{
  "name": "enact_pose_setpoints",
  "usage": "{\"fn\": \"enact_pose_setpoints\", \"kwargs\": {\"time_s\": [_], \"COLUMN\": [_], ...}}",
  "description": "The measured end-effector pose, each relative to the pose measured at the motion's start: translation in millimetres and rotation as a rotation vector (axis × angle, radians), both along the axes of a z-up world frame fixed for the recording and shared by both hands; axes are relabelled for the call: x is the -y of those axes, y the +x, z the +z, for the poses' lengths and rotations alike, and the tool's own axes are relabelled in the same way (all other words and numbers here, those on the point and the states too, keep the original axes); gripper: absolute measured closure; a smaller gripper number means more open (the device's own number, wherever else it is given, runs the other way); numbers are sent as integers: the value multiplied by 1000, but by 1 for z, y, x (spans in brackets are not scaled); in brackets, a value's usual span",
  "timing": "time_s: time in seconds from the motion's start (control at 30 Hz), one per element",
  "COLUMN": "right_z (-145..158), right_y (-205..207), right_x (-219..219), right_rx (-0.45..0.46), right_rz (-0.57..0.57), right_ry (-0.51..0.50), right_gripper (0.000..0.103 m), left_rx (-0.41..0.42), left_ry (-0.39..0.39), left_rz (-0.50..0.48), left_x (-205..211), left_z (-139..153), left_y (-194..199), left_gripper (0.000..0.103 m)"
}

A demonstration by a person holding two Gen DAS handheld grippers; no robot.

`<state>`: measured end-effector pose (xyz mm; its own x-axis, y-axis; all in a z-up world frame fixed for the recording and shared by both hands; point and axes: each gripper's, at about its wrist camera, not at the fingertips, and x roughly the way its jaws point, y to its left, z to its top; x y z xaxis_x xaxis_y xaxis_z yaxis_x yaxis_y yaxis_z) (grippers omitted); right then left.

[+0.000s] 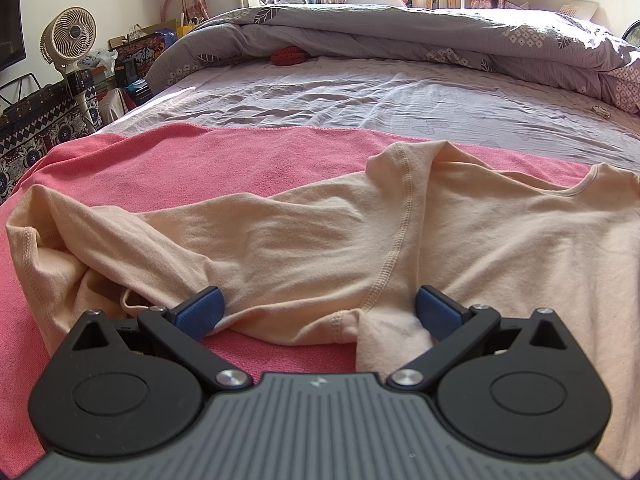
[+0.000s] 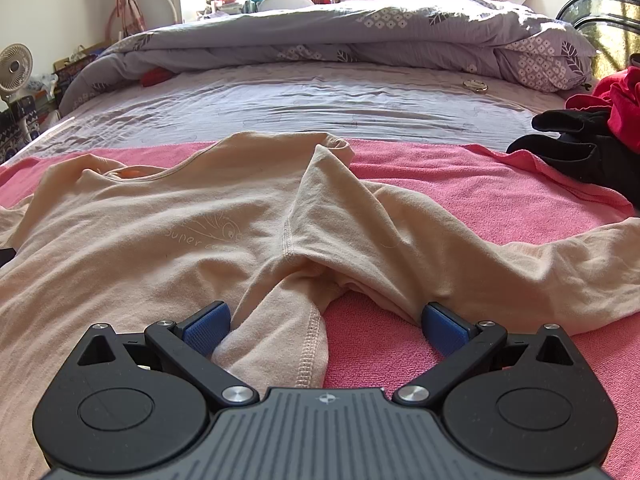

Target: Fold clothes

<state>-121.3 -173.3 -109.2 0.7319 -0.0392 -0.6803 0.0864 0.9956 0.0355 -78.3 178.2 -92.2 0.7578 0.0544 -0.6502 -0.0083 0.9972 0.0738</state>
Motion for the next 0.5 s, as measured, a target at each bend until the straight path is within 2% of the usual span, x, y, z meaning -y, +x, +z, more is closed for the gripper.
{"fn": "enact_pose_setpoints", "kwargs": {"time_s": [0.3, 0.4, 0.5], "right_z": [0, 3, 9], "right_y": [2, 5, 7], "right_x": [-3, -8, -6], "right_rx": [-7, -24, -73], "right_rz": [-6, -21, -44], "right_ry": [-17, -43, -30], "right_gripper": [0, 0, 0], "left_rx": [1, -32, -82], "left_ry": [4, -12, 3], "left_rz": [4, 45, 37], "left_x": [0, 2, 4], "left_z": [0, 3, 9], "left_y": [1, 3, 7], "left_gripper": [0, 0, 0]}}
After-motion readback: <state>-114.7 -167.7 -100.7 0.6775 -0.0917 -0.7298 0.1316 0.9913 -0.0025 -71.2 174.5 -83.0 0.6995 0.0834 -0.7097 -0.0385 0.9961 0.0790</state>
